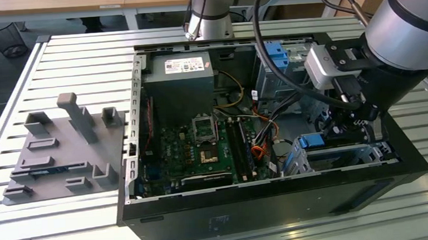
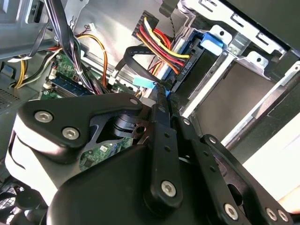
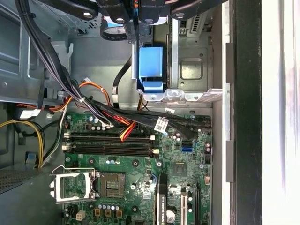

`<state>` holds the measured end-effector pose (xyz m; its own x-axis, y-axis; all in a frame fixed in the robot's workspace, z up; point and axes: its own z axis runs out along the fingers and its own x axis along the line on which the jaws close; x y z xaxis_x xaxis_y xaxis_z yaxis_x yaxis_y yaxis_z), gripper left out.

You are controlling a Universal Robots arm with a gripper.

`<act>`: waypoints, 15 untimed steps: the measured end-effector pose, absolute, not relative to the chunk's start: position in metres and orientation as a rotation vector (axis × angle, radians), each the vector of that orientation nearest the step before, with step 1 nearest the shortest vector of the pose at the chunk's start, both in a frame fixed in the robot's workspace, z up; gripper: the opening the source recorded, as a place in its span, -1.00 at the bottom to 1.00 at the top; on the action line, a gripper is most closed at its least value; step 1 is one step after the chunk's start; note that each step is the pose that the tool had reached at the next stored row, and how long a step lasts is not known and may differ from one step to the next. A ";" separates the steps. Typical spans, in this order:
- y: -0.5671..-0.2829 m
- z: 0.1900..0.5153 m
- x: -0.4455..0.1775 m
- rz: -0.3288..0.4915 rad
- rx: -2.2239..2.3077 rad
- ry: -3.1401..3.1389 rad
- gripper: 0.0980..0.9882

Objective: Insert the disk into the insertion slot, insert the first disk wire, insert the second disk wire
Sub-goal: 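Insert the second disk wire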

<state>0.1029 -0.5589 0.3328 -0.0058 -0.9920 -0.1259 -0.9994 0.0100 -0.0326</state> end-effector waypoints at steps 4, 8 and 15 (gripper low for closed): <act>-0.559 0.332 0.104 0.100 -2.132 2.149 -0.89; -0.559 0.332 0.105 0.100 -2.132 2.149 -0.89; -0.560 0.332 0.105 0.099 -2.131 2.151 -0.89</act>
